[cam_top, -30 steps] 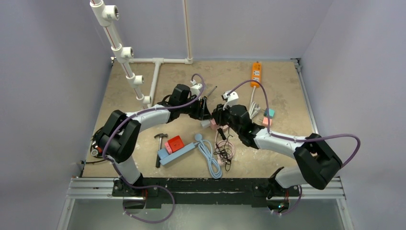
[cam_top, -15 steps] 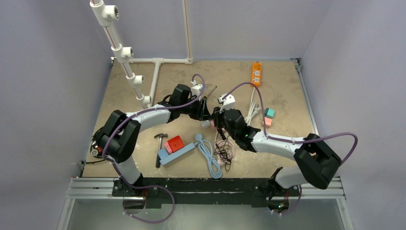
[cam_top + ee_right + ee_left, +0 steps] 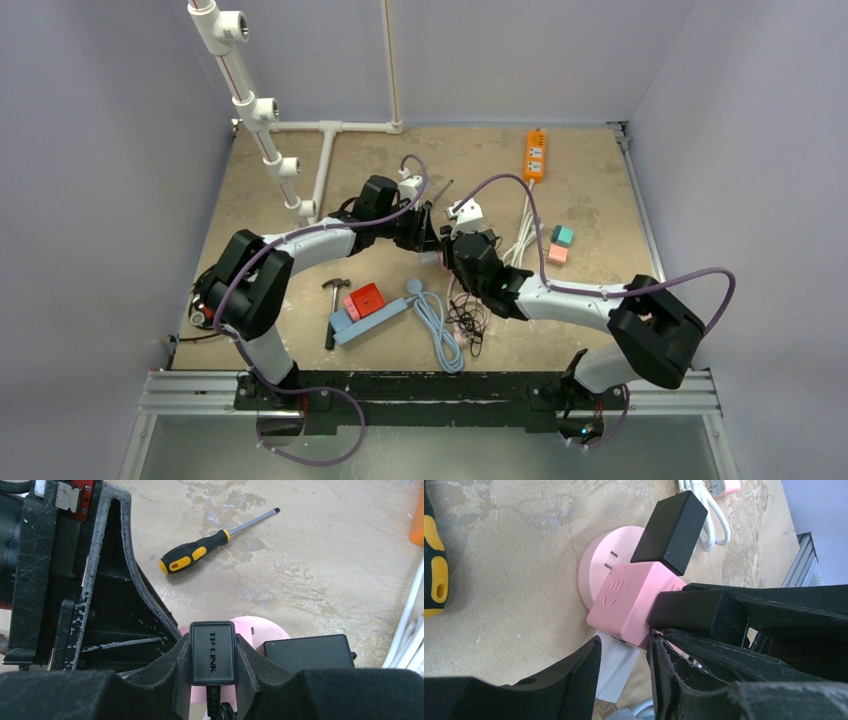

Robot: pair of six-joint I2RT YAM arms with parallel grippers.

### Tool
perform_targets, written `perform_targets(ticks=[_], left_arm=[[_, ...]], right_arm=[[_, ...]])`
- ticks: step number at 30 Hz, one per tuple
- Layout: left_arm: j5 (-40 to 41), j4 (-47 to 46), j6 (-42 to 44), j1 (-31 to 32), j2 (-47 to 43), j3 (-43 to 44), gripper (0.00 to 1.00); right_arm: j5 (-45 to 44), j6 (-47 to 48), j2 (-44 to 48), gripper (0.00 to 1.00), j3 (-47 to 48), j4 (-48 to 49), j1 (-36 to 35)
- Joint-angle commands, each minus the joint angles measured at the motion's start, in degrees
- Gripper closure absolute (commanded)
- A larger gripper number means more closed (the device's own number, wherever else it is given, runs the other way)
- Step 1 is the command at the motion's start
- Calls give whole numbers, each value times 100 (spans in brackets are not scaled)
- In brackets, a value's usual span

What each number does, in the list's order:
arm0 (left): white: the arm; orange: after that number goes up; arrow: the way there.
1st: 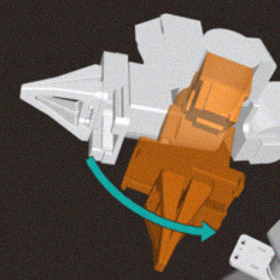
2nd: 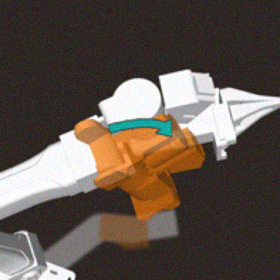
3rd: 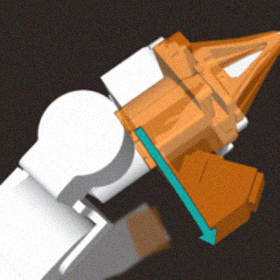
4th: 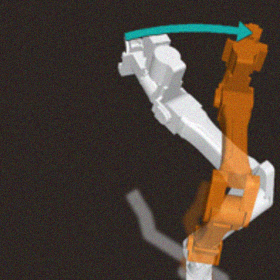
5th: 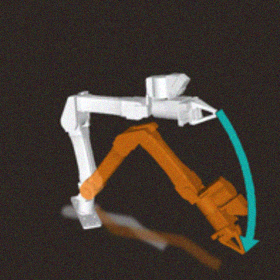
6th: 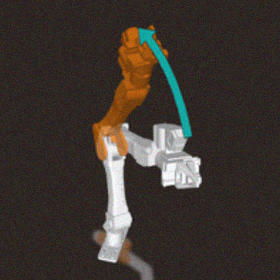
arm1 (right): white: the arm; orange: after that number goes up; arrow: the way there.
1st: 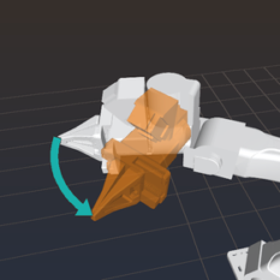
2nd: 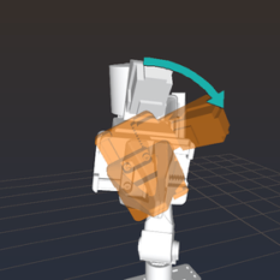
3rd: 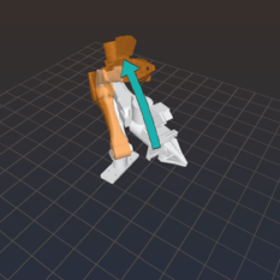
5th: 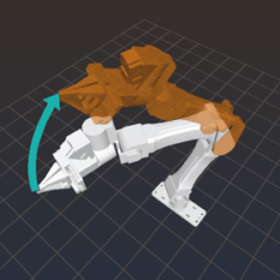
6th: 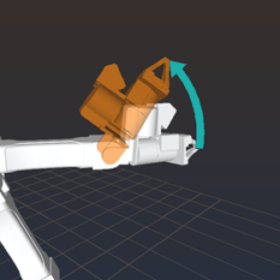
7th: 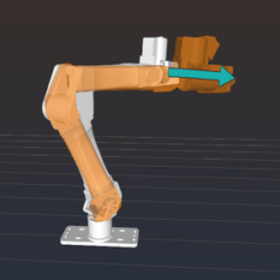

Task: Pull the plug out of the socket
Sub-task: Remove the plug from the socket.

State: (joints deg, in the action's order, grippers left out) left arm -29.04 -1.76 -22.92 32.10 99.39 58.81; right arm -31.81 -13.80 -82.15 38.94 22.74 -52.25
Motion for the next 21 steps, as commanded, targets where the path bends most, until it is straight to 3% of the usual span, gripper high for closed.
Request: perform_targets(ticks=[1,8,14,21], left_arm=[[355,484,349,99,269,-79,62],[355,492,345,103,351,-88,63],[355,497,349,103,396,-77,63],[381,502,358,104,396,-71,64]], right_arm=[[669,-224,145,100,114,130,-76],[2181,-583,550,100,-305,469,999],[2293,-556,446,100,-237,399,1074],[1575,-252,554,100,-239,407,776]])
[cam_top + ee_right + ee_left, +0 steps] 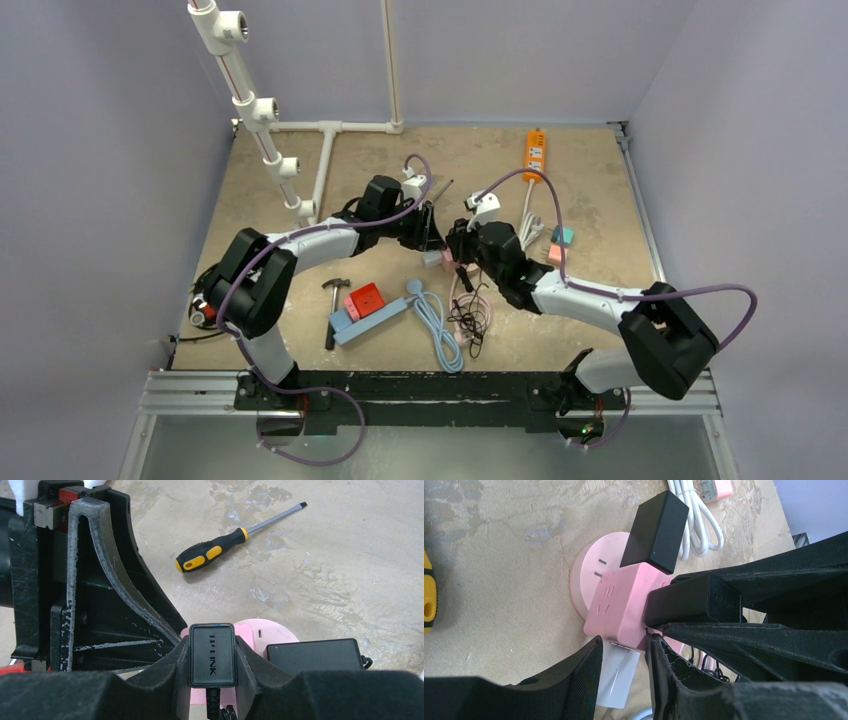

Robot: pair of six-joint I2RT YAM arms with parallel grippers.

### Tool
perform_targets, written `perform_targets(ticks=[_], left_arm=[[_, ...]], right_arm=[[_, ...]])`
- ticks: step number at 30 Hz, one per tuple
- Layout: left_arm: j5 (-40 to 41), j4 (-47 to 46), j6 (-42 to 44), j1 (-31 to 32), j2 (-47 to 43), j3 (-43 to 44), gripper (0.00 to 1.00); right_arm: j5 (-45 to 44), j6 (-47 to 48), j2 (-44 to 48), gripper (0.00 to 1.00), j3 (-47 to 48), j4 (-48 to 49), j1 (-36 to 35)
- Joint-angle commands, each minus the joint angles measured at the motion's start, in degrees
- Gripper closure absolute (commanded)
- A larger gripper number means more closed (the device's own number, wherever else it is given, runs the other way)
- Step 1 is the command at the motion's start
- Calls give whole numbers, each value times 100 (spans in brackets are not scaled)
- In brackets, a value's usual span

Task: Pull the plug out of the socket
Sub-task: Remove the plug from the socket.

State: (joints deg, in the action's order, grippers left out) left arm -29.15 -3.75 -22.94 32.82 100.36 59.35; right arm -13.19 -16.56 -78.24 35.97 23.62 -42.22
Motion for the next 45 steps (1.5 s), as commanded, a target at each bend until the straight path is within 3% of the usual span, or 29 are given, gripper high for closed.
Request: perform_targets(ticks=[1,7,15,23,30,36,45], left_arm=[[386,704,359,27,300,-121,64],[360,691,348,31,284,-126,65],[353,682,340,32,241,-126,66],[357,682,342,32,256,-133,66],[389,700,358,29,297,-134,66],[385,709,362,32,335,-127,66],[392,718,370,32,353,-125,67]], right_arm=[[-453,66,161,100,73,313,-331],[-1497,269,-194,100,365,15,-978],[-2247,353,-437,100,555,-187,-1312],[-1534,66,-172,100,412,21,-1218],[103,-300,259,100,-9,400,-200],[178,-293,184,100,60,332,-151],[-1234,67,22,100,276,37,-729]])
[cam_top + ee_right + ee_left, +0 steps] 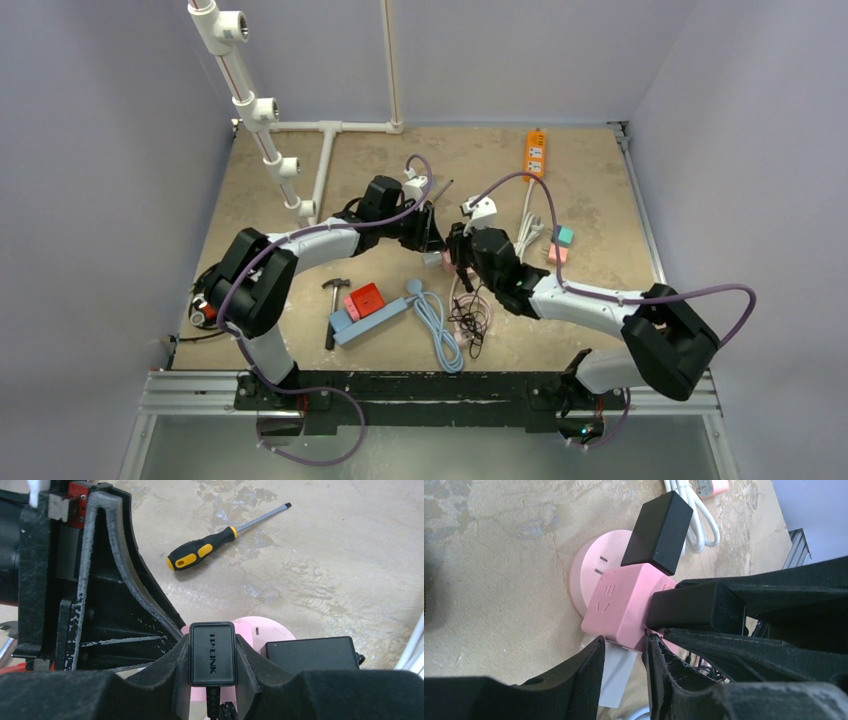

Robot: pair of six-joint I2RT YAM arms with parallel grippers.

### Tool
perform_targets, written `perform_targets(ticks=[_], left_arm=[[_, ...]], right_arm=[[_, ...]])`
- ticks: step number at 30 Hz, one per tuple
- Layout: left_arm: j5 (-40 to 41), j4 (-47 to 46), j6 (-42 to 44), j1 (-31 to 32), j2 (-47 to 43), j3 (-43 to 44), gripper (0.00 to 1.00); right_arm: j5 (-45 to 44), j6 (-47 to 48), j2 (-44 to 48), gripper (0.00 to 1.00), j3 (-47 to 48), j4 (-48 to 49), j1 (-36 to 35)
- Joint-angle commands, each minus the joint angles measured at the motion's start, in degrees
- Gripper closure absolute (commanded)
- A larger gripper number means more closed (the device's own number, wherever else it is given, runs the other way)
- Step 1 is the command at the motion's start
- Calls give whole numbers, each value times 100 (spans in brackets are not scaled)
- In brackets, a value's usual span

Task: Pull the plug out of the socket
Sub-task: Remove the plug from the socket.

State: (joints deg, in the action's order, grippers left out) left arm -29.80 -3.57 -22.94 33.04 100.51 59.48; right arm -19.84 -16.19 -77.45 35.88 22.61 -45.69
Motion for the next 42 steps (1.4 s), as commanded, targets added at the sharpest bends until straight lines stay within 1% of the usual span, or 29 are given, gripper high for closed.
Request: perform_targets(ticks=[1,4,8,12,14,18,25,32,34,37,39,42], left_arm=[[452,693,369,10,338,-139,67],[453,691,369,10,318,-139,67],[448,691,367,9,303,-130,67],[440,691,369,8,296,-130,67],[442,691,365,10,302,-137,67],[450,696,367,5,317,-133,67],[484,716,381,10,354,-129,67],[466,718,400,5,373,-123,67],[435,718,419,10,340,-112,64],[431,718,492,10,219,-88,58],[461,726,575,9,101,-42,51],[437,728,649,10,-138,109,34]], right_arm=[[-751,47,-131,100,345,58,-483],[-1184,87,-369,100,513,-109,-712],[-1508,102,-536,100,626,-232,-836],[-1606,33,-474,100,610,-253,-871],[-1290,-58,-396,100,567,-176,-871],[-978,-144,-184,100,462,2,-819],[-12,-378,425,100,62,318,-203],[137,-339,763,100,-80,375,-115],[76,-302,918,100,-111,351,-114],[-70,-268,1281,100,-88,181,-115],[-278,-238,1556,100,25,-76,-115],[-438,-232,1906,100,366,-636,-115]])
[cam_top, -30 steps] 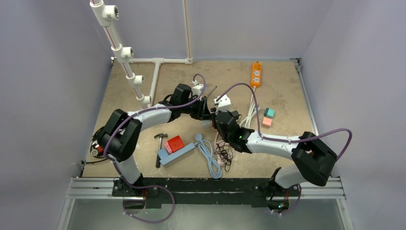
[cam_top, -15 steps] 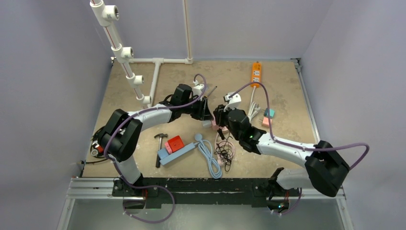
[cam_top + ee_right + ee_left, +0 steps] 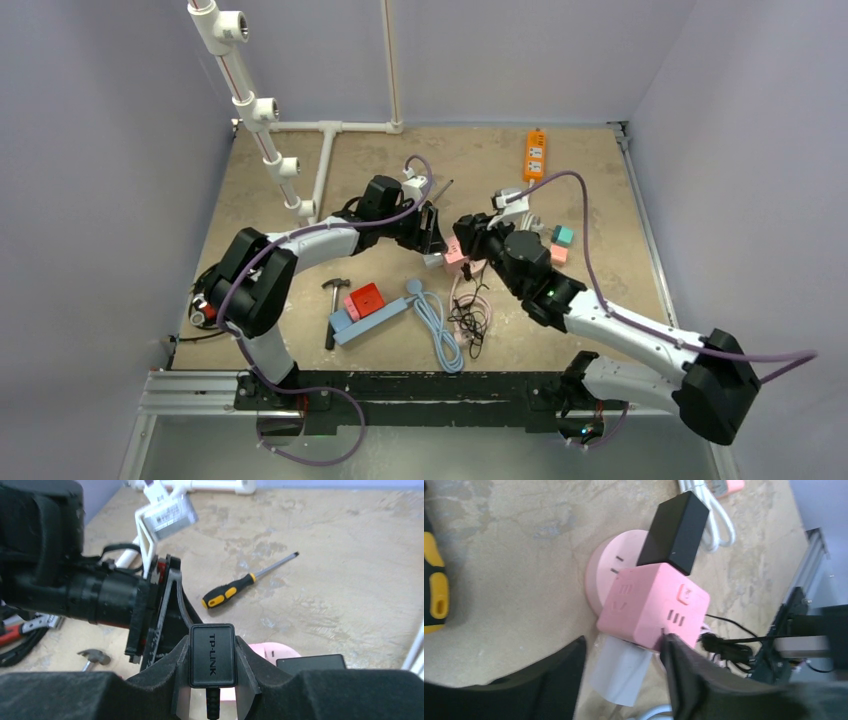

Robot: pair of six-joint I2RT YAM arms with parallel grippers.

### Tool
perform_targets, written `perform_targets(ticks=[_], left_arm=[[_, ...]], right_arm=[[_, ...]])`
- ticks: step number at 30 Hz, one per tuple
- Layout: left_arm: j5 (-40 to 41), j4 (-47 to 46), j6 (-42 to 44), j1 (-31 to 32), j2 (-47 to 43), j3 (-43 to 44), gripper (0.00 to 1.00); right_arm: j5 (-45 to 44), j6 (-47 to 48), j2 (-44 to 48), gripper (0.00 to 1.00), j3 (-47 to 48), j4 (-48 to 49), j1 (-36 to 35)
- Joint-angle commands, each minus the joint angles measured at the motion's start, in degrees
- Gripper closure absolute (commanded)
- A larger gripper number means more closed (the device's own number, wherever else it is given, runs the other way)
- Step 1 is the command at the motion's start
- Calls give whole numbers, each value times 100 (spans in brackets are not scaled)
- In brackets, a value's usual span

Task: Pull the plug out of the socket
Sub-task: Remove the plug from the socket, then place the plug at the center of the board.

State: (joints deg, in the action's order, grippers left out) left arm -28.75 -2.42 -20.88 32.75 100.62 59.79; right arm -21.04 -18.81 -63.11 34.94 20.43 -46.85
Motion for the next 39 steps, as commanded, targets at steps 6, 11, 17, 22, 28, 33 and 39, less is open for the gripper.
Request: perform_targets(ticks=[6,11,17,22,28,33,39], left_arm=[[451,447,594,38,-806,305,17],[853,428,693,-32,-1355,274,15],[1658,588,632,-45,-1632,147,15],[1651,585,549,-45,-1714,63,14],[1592,545,494,-41,-1887,-86,14],[1523,540,459,-41,-1948,-109,14],[1387,501,387,3,-1925,-134,14]], right_arm=[[-609,126,964,100,1445,-1619,0],[-759,198,1037,100,2649,-2579,0],[-1422,491,566,100,3802,-3160,0],[-1640,676,-42,100,4254,-3220,551],[-1009,508,-342,100,4044,-3036,1798],[-1306,74,-417,100,3419,-3003,2585],[-827,-141,-490,100,2386,-2429,3606]])
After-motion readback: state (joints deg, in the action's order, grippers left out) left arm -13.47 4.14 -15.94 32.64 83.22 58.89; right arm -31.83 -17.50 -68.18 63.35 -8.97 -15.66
